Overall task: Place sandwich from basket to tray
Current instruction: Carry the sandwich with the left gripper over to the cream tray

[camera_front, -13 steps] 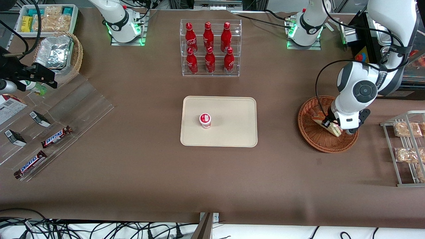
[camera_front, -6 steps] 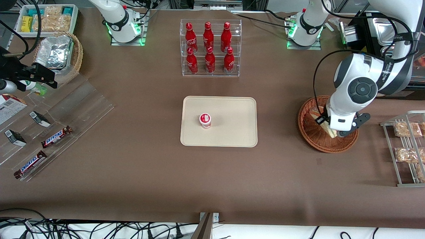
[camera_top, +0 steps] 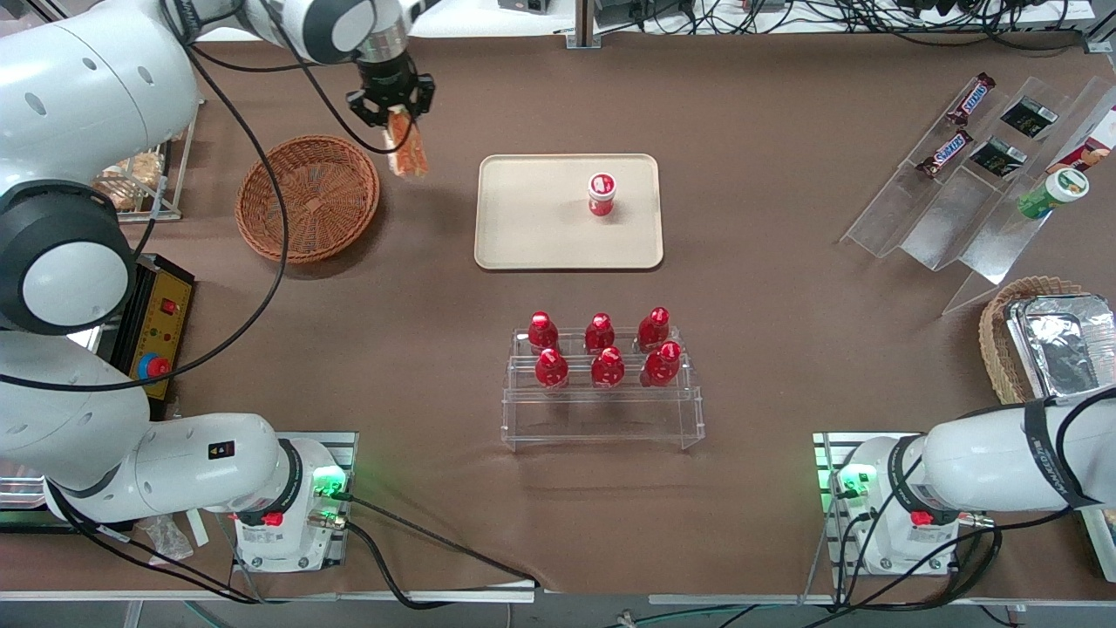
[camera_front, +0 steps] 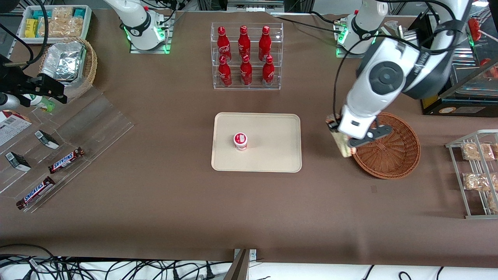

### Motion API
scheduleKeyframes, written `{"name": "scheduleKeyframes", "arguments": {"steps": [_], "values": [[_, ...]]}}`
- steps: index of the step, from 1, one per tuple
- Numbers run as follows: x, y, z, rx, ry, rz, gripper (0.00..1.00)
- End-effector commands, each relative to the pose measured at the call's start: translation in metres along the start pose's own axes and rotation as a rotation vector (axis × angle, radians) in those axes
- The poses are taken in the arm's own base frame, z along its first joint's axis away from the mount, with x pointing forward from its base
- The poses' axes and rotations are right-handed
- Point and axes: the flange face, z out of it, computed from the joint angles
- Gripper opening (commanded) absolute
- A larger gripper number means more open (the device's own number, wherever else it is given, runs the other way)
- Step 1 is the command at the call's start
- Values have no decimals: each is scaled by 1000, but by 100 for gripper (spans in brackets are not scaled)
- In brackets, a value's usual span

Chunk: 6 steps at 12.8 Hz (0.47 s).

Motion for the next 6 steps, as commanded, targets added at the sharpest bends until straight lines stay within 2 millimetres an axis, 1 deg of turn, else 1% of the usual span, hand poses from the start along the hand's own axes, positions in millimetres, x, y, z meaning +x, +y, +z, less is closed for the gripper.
{"name": "scheduleKeyframes", "arguments": {"steps": [1, 3, 4, 6], "values": [[-27, 38, 0, -35, -18, 128, 40], [-52, 72, 18, -70, -17, 191, 40], [-57, 82, 29, -77, -10, 212, 40], [-69, 105, 57, -58, 18, 254, 40]]}}
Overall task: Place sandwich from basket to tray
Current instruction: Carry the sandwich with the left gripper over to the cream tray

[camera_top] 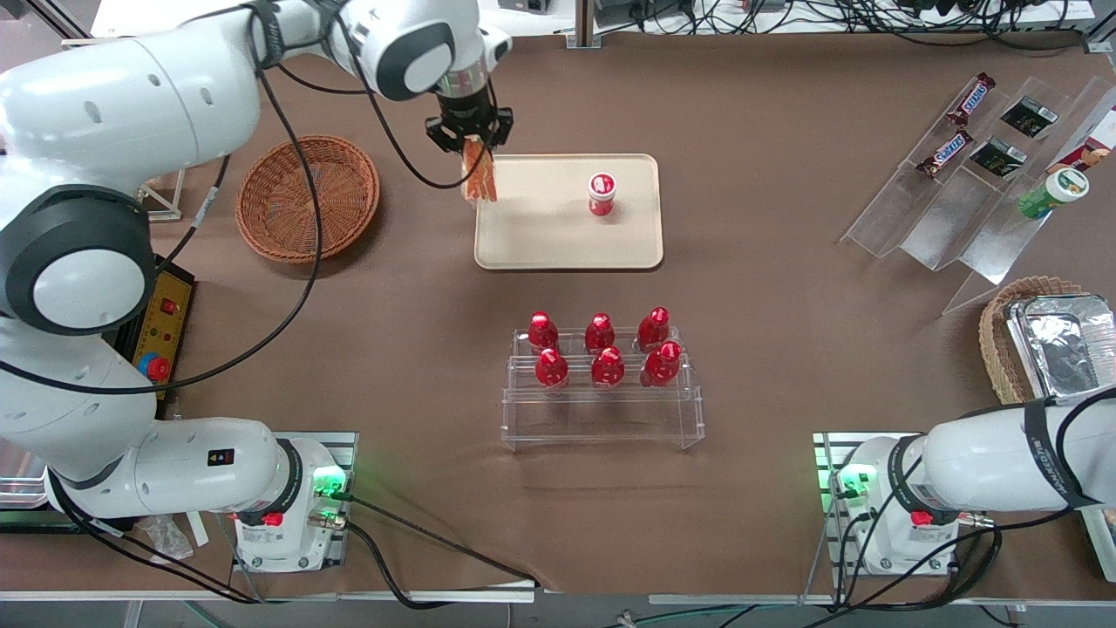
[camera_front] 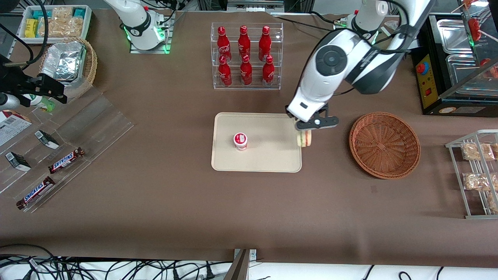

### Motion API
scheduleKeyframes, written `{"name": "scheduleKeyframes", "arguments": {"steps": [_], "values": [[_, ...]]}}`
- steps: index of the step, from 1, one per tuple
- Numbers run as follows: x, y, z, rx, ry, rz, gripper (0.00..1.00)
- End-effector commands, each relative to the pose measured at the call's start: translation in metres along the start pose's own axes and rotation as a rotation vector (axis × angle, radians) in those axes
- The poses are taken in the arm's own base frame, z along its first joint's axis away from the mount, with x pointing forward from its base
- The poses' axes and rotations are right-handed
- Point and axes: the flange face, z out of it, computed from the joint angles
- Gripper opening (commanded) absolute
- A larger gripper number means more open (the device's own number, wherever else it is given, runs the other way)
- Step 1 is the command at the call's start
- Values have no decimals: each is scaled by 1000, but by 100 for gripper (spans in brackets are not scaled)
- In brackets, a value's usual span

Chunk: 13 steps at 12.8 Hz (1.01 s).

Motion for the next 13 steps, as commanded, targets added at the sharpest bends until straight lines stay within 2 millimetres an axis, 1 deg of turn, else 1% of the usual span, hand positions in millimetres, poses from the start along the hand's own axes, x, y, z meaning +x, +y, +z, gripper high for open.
{"name": "scheduleKeyframes", "arguments": {"steps": [1, 2, 5, 11, 13], "values": [[-2, 26, 36, -8, 34, 31, 40], [-1, 28, 44, -4, 53, 28, 40], [-10, 43, 62, -19, 64, 42, 40], [-20, 56, 110, 26, 151, 23, 40], [-27, 63, 120, 40, 167, 30, 40]]}}
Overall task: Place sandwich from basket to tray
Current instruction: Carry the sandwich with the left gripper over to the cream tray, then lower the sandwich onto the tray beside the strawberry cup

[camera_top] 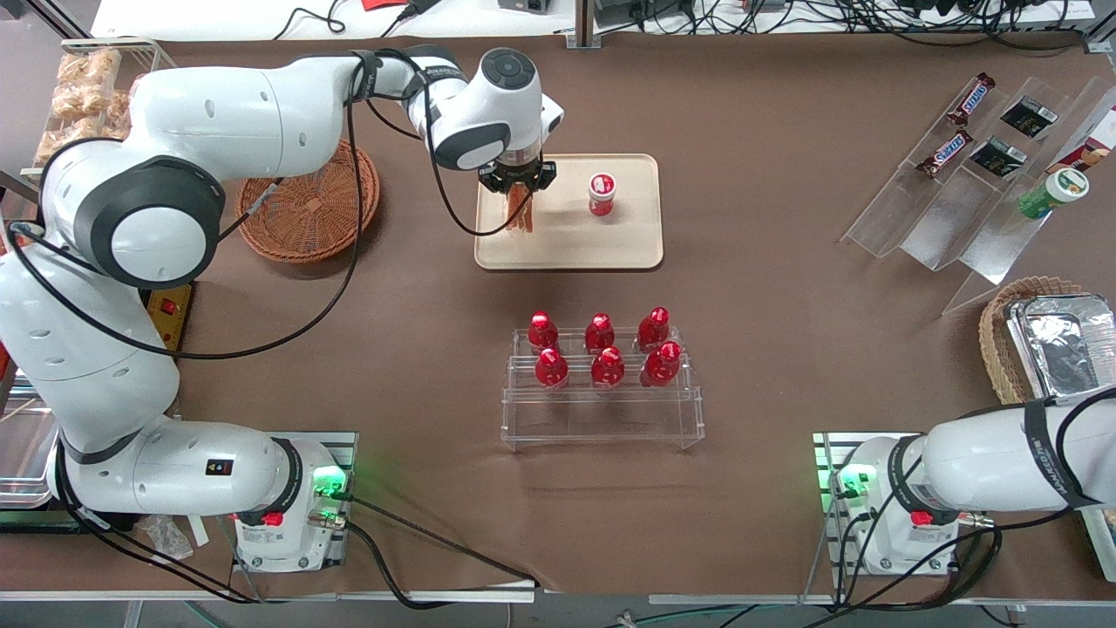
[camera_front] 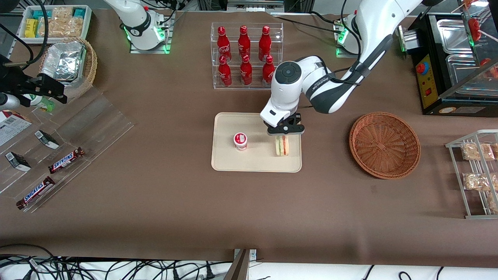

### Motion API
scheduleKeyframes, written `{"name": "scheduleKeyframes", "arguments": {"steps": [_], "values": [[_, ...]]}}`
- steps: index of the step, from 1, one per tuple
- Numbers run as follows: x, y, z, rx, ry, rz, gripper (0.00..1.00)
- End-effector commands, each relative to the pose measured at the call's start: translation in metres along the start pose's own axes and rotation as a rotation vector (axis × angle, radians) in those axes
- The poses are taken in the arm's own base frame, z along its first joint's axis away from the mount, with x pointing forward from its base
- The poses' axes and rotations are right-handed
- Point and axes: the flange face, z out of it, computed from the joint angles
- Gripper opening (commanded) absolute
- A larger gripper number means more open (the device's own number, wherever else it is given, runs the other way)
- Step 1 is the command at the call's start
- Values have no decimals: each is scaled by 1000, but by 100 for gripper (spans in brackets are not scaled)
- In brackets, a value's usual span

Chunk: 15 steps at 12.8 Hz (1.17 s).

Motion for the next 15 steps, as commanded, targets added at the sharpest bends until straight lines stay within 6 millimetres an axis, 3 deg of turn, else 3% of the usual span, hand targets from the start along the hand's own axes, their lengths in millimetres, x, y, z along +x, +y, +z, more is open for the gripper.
{"name": "scheduleKeyframes", "arguments": {"steps": [1, 6, 15], "values": [[-10, 11, 8, 8, 31, 9, 40], [-13, 15, 25, 9, 58, 14, 40], [-18, 18, 31, 11, 61, 8, 40]]}}
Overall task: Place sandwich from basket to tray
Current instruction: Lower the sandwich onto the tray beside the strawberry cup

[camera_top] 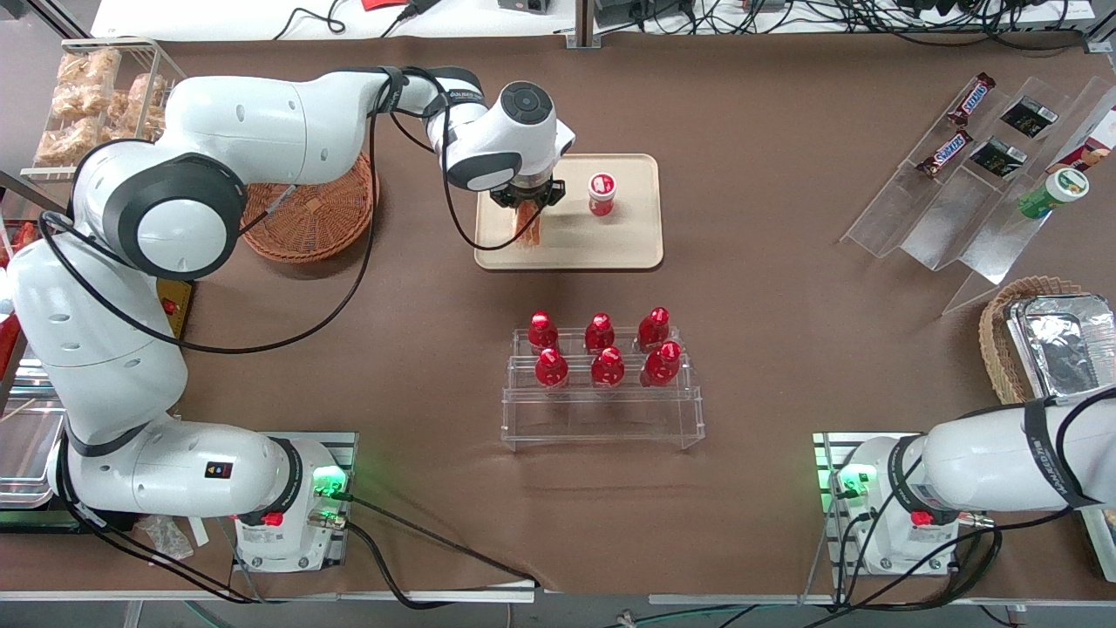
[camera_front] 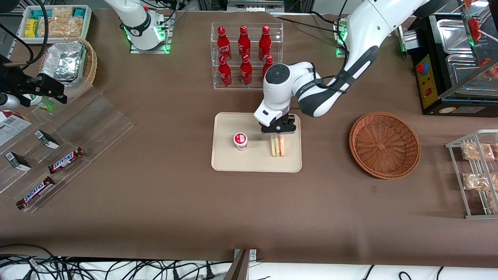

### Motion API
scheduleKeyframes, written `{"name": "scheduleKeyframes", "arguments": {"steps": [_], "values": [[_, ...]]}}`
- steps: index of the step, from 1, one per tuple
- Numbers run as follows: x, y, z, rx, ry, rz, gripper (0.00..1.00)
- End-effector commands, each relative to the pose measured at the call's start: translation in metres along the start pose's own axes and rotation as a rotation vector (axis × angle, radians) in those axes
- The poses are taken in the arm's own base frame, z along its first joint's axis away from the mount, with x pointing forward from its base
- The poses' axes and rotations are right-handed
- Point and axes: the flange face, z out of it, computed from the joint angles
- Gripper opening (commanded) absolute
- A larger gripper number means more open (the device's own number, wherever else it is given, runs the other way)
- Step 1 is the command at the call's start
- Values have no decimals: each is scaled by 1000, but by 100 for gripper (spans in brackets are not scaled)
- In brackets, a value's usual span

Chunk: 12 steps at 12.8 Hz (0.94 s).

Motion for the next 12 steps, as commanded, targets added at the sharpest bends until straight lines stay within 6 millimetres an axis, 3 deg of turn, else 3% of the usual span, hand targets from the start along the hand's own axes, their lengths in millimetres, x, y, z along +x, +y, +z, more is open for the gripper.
{"name": "scheduleKeyframes", "arguments": {"steps": [1, 9, 10, 12], "values": [[0, 3, 3, 1, 33, -16, 40], [-4, 6, 8, 5, 37, -12, 41], [-4, 6, 7, 5, 39, -12, 42], [-3, 6, 7, 3, 39, -14, 57]]}}
